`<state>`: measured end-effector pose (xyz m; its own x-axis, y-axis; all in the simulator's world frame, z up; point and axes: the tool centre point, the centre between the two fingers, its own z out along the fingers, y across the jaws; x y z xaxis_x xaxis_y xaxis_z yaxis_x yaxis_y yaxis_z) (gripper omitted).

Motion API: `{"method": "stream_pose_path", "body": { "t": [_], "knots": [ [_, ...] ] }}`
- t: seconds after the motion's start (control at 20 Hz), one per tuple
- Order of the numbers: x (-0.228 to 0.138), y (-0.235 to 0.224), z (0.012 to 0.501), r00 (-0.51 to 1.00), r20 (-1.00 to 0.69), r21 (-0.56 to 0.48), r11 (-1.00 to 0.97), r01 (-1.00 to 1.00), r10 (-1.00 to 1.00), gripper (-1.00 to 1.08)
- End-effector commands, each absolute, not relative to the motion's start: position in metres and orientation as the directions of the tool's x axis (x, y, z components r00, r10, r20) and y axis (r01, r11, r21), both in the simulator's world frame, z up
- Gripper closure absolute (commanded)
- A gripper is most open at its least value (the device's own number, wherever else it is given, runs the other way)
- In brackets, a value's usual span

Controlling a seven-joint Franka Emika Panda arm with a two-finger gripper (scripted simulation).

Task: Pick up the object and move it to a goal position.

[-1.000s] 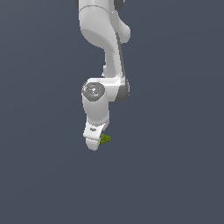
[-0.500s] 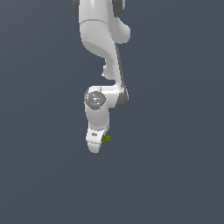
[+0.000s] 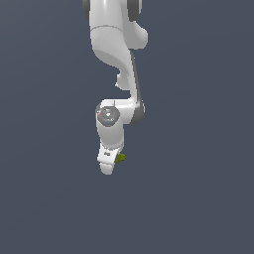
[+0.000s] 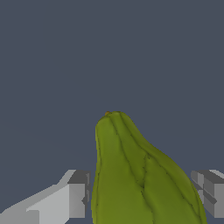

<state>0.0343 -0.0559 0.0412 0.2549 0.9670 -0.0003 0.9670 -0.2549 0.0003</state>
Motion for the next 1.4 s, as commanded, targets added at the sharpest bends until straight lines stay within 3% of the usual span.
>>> {"method": "stream_pose_path", "body": {
  "t": [0.0,0.65,1.35],
  "knots": [
    [0.034,-0.056,0.041,0.255,0.000,0.000,-0.255,0.967,0.967,1.08],
    [0.034,-0.057,0.066,0.255,-0.001,0.000,-0.255,0.967,0.967,1.08],
    [0.031,-0.061,0.204,0.252,0.000,0.000,-0.252,0.968,0.968,1.08]
  ]
}}
